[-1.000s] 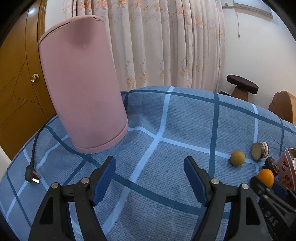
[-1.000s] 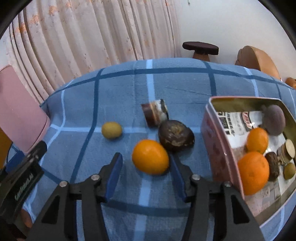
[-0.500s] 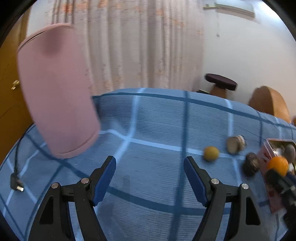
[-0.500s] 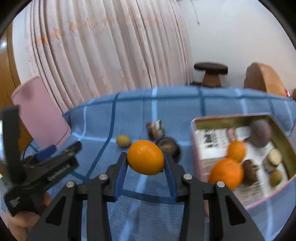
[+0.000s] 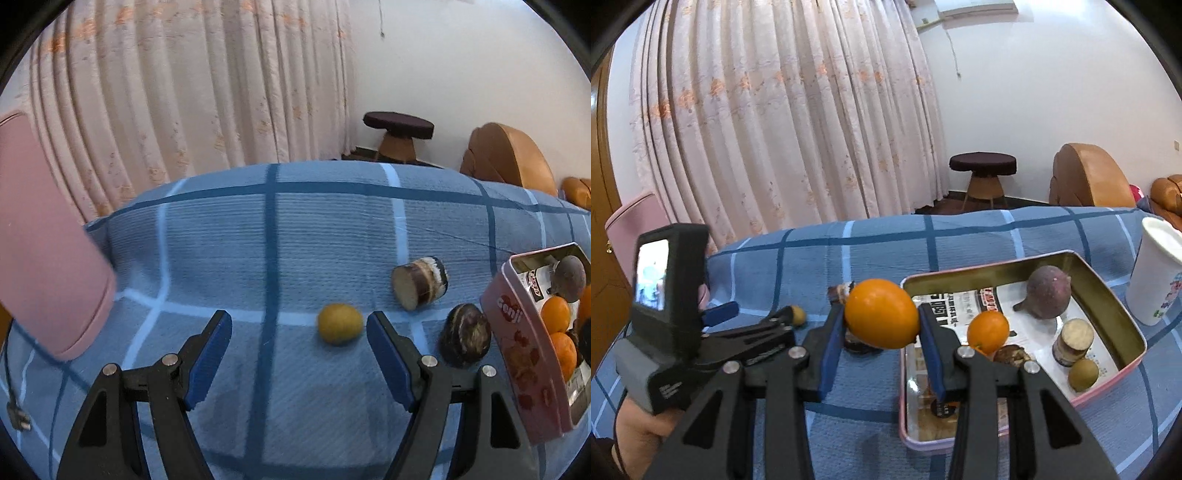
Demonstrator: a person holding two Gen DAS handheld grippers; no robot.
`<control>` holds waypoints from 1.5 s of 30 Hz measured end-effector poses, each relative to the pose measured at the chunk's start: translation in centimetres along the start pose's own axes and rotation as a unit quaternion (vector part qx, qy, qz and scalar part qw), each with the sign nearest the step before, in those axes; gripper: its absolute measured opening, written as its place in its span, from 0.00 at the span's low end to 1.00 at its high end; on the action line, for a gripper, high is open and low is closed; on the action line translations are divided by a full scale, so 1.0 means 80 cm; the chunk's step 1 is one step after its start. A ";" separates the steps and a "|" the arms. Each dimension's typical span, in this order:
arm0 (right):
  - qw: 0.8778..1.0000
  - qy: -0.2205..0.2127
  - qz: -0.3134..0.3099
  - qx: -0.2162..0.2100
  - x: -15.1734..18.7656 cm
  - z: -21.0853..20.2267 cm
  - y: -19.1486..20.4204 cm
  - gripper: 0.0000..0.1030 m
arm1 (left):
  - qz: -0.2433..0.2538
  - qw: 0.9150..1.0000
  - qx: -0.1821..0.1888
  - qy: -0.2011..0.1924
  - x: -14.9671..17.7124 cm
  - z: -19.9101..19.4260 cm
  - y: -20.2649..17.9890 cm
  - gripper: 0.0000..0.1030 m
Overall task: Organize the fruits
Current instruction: 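Carry the orange over the tin with the right tool while the left tool grasps the small yellow fruit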
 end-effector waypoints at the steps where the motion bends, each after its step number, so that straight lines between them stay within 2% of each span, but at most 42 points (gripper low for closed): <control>1: 1.000 0.000 0.000 0.002 -0.001 0.002 -0.001 0.41 | 0.004 1.000 0.000 0.003 -0.001 0.004 -0.003 0.73; 2: 1.000 0.000 0.000 0.003 -0.002 0.003 -0.002 0.41 | 0.010 1.000 0.001 0.011 -0.001 0.009 -0.007 0.71; 4: 1.000 0.001 0.000 0.003 -0.002 0.003 -0.003 0.41 | 0.017 0.999 0.005 0.032 -0.002 0.022 -0.014 0.52; 6: 1.000 0.001 -0.002 0.004 -0.002 0.004 -0.001 0.41 | 0.011 0.999 0.009 0.052 0.000 0.034 -0.016 0.50; 8: 1.000 0.003 -0.004 0.004 0.000 0.005 -0.001 0.41 | 0.002 0.998 0.018 0.052 -0.005 0.037 -0.015 0.47; 12: 1.000 0.008 -0.007 0.006 0.002 0.009 0.001 0.41 | 0.005 0.998 0.026 0.050 -0.008 0.035 -0.018 0.30; 19: 1.000 0.004 -0.012 0.008 0.003 0.010 0.000 0.41 | -0.011 1.000 0.011 -0.004 -0.014 0.002 -0.010 0.30; 24: 1.000 0.002 -0.014 0.008 0.005 0.009 0.001 0.41 | -0.020 0.999 -0.010 -0.028 -0.007 -0.020 -0.003 0.30; 29: 1.000 0.001 -0.013 0.009 0.006 0.008 0.000 0.41 | -0.025 0.999 -0.022 -0.042 0.006 -0.041 0.004 0.30; 36: 1.000 -0.001 -0.019 0.010 0.007 0.006 0.002 0.41 | -0.013 0.997 -0.032 -0.065 0.012 -0.057 -0.011 0.30; 45: 1.000 -0.009 -0.023 0.014 0.009 -0.004 -0.003 0.41 | -0.017 0.996 -0.031 -0.076 0.020 -0.071 -0.014 0.30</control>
Point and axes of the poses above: each gripper's, at about its wrist camera, not at the fingertips, and z roughly the way its jaws point, y to its left, x to its underside, the point moved 8 cm from there along z, roughly the way its jaws point
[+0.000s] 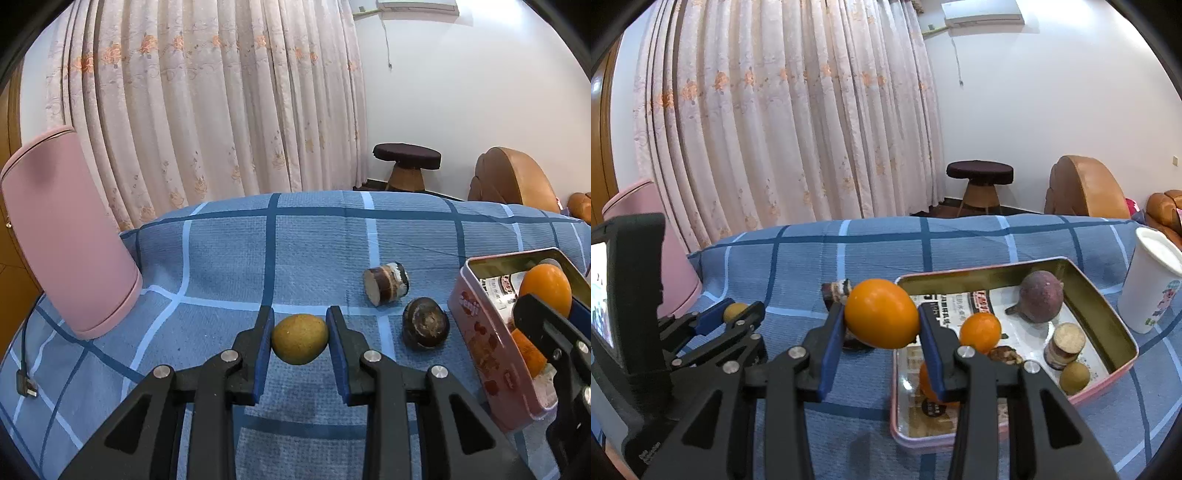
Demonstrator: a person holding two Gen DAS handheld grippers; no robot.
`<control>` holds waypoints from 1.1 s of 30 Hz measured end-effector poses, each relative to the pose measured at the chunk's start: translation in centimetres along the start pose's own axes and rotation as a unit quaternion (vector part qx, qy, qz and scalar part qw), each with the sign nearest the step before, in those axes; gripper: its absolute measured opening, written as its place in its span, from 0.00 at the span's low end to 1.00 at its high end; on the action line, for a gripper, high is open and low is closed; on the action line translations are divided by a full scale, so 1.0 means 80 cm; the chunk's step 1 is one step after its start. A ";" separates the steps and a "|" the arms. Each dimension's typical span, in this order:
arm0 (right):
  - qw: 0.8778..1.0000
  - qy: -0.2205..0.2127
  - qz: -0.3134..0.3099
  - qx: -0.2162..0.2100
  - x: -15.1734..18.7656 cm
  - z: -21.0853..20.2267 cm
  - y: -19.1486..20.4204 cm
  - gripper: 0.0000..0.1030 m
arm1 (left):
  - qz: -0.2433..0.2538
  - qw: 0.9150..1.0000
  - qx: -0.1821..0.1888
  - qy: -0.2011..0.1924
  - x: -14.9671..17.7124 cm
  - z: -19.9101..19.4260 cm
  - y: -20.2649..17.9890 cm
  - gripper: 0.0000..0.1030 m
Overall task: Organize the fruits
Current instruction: 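Lower the orange into the tin with the right tool while the left tool drops the yellow fruit there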
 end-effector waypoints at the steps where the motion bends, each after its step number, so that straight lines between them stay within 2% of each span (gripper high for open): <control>1: 1.000 0.000 0.003 0.001 0.000 -0.001 -0.003 0.41 | 0.000 1.000 0.001 -0.001 0.001 -0.001 -0.001 0.30; 9: 1.000 -0.002 0.003 0.006 0.002 -0.016 -0.022 0.41 | -0.004 1.000 0.020 -0.002 0.006 -0.014 -0.019 0.30; 15: 1.000 -0.009 0.000 0.015 0.001 -0.029 -0.044 0.41 | -0.008 0.999 0.036 -0.021 0.003 -0.030 -0.034 0.30; 22: 0.999 -0.017 0.017 0.044 -0.004 -0.041 -0.098 0.41 | -0.013 0.997 0.065 -0.027 -0.001 -0.041 -0.056 0.30; 27: 0.996 -0.024 0.035 0.074 -0.011 -0.048 -0.147 0.41 | 0.009 0.995 0.086 -0.043 -0.010 -0.052 -0.092 0.30; 33: 0.993 -0.027 0.054 0.100 -0.019 -0.051 -0.190 0.41 | 0.020 0.994 0.105 -0.037 -0.020 -0.045 -0.130 0.30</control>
Point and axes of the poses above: each gripper's, at about its wrist camera, not at the fingertips, and z roughly the way its jaws point, y to its left, x to its underside, the point moved 8 cm from there along z, roughly the way its jaws point
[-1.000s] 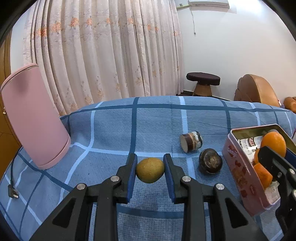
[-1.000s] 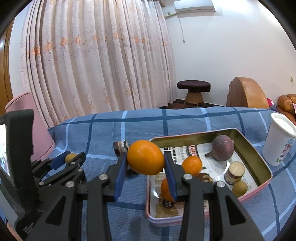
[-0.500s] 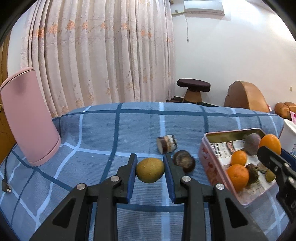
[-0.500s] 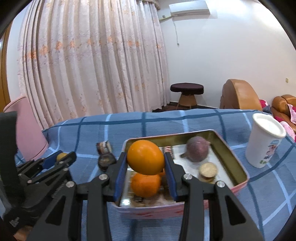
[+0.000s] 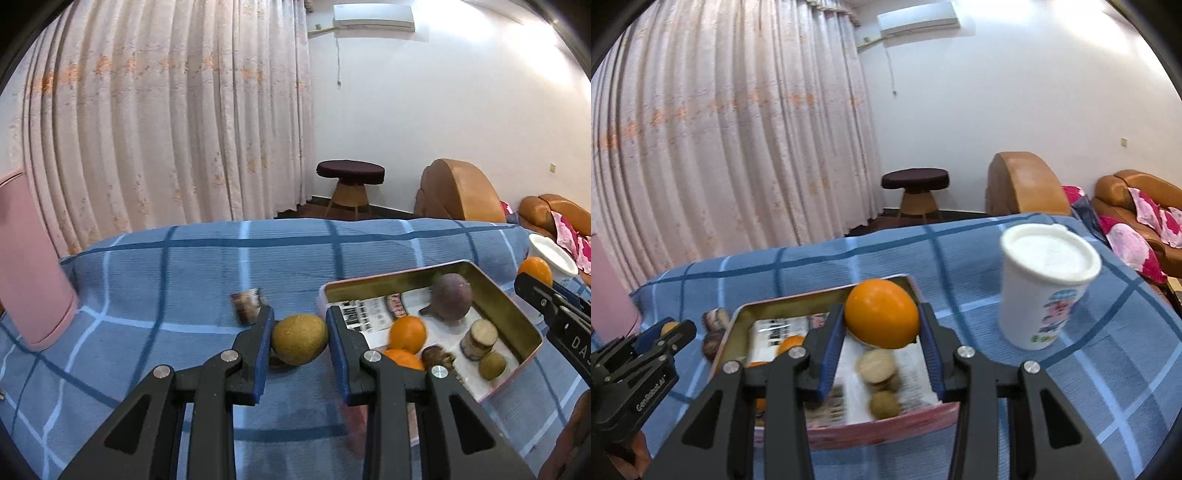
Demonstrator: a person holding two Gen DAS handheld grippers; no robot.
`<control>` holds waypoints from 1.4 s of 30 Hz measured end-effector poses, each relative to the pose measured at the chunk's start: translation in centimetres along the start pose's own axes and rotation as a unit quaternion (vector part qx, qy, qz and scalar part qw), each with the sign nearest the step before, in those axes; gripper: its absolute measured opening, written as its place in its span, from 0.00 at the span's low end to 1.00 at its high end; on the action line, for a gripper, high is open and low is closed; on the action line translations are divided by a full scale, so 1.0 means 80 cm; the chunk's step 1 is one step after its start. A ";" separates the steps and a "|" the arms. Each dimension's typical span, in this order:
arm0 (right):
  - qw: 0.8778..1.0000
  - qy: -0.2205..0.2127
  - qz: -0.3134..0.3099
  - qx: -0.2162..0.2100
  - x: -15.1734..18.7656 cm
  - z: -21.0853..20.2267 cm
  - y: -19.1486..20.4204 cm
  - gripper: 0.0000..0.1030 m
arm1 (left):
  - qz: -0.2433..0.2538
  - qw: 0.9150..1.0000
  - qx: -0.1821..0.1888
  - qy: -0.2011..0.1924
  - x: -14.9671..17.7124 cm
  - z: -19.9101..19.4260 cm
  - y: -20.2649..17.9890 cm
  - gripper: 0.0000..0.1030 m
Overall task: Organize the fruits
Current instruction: 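Lower the orange into the tin with the right tool while the left tool drops the yellow fruit there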
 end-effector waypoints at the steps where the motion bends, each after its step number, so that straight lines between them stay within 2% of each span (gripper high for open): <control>1: 1.000 0.000 0.001 0.005 -0.002 0.003 -0.007 0.41 | 0.004 1.000 0.003 0.000 -0.003 0.004 -0.007 0.30; 6: 1.000 0.010 0.007 0.012 -0.003 0.015 -0.020 0.41 | 0.020 1.000 0.015 0.005 -0.014 0.022 -0.042 0.30; 12: 0.999 0.028 -0.016 0.006 0.000 0.031 -0.011 0.41 | 0.031 0.999 0.022 0.016 -0.014 0.042 -0.068 0.30; 17: 0.999 0.039 -0.015 0.007 0.000 0.045 -0.017 0.41 | 0.033 0.999 0.024 0.025 -0.015 0.056 -0.077 0.30; 29: 0.997 0.069 -0.036 -0.028 0.015 0.059 0.006 0.43 | 0.041 0.998 0.025 0.042 -0.007 0.068 -0.081 0.31; 30: 0.997 0.064 -0.038 -0.031 0.014 0.056 0.007 0.48 | 0.040 0.998 0.030 0.044 -0.006 0.067 -0.082 0.32; 32: 0.997 0.052 -0.042 -0.023 0.011 0.050 0.007 0.51 | 0.032 0.998 0.032 0.043 -0.006 0.065 -0.080 0.40; 34: 0.998 0.037 -0.044 -0.013 0.007 0.043 0.004 0.54 | 0.024 0.998 0.026 0.043 -0.007 0.061 -0.075 0.58; 37: 0.999 0.019 -0.019 -0.021 0.002 0.035 -0.005 0.62 | 0.009 1.000 0.014 0.024 -0.014 0.050 -0.065 0.74; 39: 1.000 0.010 -0.009 -0.024 -0.002 0.031 -0.007 0.67 | 0.009 1.000 0.009 0.009 -0.019 0.041 -0.061 0.76; 42: 1.000 -0.003 -0.014 -0.020 -0.005 0.025 -0.005 0.68 | 0.012 1.000 0.002 -0.002 -0.021 0.031 -0.057 0.76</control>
Point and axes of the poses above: each gripper's, at about its wrist camera, not at the fingertips, and z roughly the way its jaws point, y to its left, x to its underside, the point moved 8 cm from there along z, roughly the way its jaws point
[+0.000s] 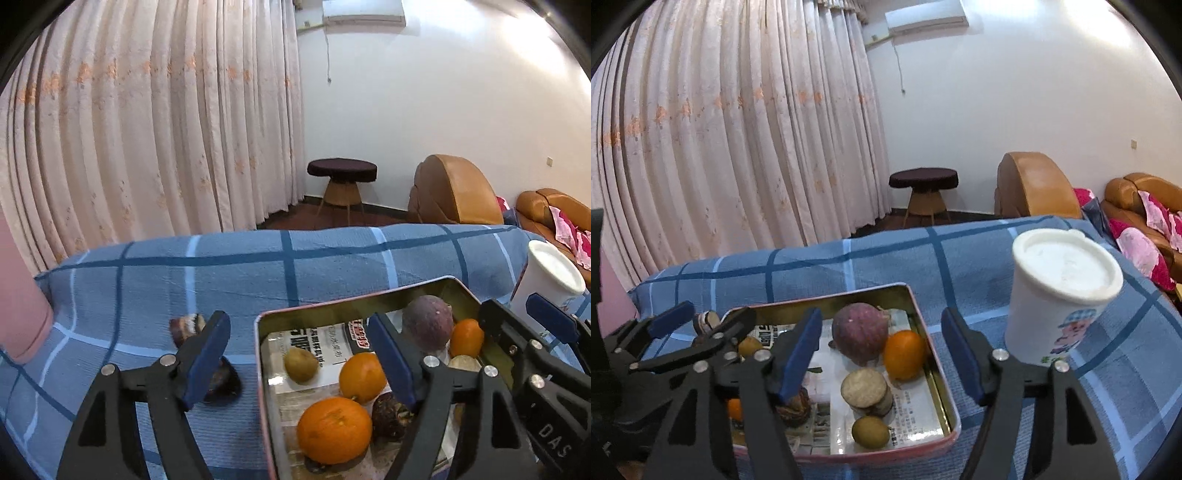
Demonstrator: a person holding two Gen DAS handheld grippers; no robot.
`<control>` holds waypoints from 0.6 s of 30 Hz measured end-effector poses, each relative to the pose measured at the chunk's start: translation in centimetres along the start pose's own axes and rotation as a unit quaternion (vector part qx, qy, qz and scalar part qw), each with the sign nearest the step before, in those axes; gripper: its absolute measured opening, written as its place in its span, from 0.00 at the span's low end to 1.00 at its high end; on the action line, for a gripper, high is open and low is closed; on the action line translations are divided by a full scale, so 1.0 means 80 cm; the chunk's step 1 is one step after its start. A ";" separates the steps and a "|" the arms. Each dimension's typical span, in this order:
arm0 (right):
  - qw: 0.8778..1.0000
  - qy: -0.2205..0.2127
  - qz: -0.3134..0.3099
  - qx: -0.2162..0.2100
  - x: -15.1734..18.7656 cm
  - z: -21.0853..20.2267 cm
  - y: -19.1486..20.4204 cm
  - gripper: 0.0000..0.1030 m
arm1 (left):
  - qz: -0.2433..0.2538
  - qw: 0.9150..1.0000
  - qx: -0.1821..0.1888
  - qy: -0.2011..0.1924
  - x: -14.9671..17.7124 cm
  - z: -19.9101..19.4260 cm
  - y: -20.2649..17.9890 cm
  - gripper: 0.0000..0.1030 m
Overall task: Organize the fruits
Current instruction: 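Grasp the dark brown round fruit on the cloth with the right tool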
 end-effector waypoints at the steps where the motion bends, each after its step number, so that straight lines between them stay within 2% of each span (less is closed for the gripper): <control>1: 1.000 -0.002 -0.004 0.001 -0.001 -0.001 0.003 0.68 | 0.000 1.000 -0.004 -0.003 0.000 -0.003 0.002 0.76; 7: 1.000 -0.012 -0.020 0.008 0.001 -0.008 0.015 0.68 | 0.000 1.000 -0.024 0.001 0.009 -0.009 0.023 0.76; 10: 1.000 -0.006 -0.017 0.003 0.005 -0.007 0.021 0.62 | -0.005 0.999 -0.032 0.006 0.018 -0.012 0.040 0.76; 16: 1.000 -0.003 -0.017 -0.011 0.006 -0.010 0.046 0.59 | -0.018 0.999 -0.050 0.013 0.031 -0.017 0.074 0.76; 18: 1.000 -0.005 -0.024 -0.013 0.006 -0.012 0.056 0.54 | -0.024 0.998 -0.056 0.015 0.034 -0.018 0.088 0.76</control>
Point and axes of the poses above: each gripper's, at about its wrist camera, not at the fingertips, and z roughly the way its jaws point, y to its left, x to its underside, the point moved 8 cm from there along z, roughly the way its jaws point
